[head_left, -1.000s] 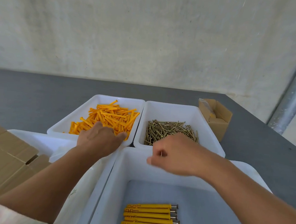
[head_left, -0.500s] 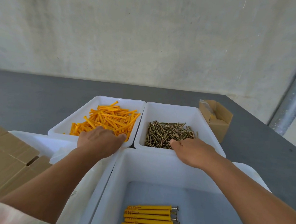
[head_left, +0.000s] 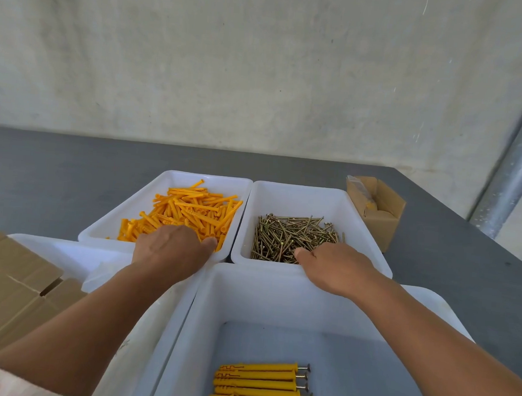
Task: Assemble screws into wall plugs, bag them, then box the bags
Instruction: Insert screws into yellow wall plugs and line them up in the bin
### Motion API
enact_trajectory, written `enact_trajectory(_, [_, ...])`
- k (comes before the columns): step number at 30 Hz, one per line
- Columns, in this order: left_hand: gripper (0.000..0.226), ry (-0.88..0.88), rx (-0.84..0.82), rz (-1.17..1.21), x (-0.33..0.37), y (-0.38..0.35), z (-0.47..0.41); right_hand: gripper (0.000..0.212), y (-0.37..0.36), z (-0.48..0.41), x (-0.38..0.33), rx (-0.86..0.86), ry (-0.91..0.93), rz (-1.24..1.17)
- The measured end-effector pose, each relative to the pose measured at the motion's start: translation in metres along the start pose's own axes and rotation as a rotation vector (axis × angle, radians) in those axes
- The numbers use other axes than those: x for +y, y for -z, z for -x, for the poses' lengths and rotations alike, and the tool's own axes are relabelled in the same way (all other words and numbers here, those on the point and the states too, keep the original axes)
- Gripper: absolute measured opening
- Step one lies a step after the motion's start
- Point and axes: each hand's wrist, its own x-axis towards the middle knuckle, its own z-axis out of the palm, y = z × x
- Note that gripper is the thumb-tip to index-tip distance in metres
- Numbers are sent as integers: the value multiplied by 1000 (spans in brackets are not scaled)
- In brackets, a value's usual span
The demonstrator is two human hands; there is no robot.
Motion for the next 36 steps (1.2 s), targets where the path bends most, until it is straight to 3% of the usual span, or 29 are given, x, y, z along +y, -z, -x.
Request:
enact_trajectory(4, [37, -7, 100, 83, 0, 2, 3, 48, 1, 4, 0, 158, -4, -66])
enact_trajectory(9, [21, 4, 175, 245, 2, 6, 6, 20, 6, 10, -4, 301, 24, -186])
enact_trajectory(16, [18, -51, 341, 390, 5, 9, 8, 25, 9, 13, -3, 386, 31, -271])
enact_trajectory(22, [12, -112, 527, 681, 15, 27, 10, 22, 18, 16, -8, 451, 87, -532])
enact_trajectory(25, [5, -62, 427, 1047, 20, 36, 12, 23, 21, 16, -12, 449, 129, -615])
enact_trajectory(27, [9, -20, 267, 1474, 24, 44, 15, 27, 23, 16, -15, 465, 149, -651])
enact_trajectory(29, [10, 28, 107, 1739, 25, 49, 18, 30, 26, 17, -18, 487, 152, -700])
enact_trajectory(32, [7, 83, -90, 1881, 24, 51, 20, 29, 32, 20, -22, 482, 159, -788])
enact_trajectory(36, [6, 139, -251, 1871, 25, 49, 23, 32, 37, 24, -26, 441, 194, -890])
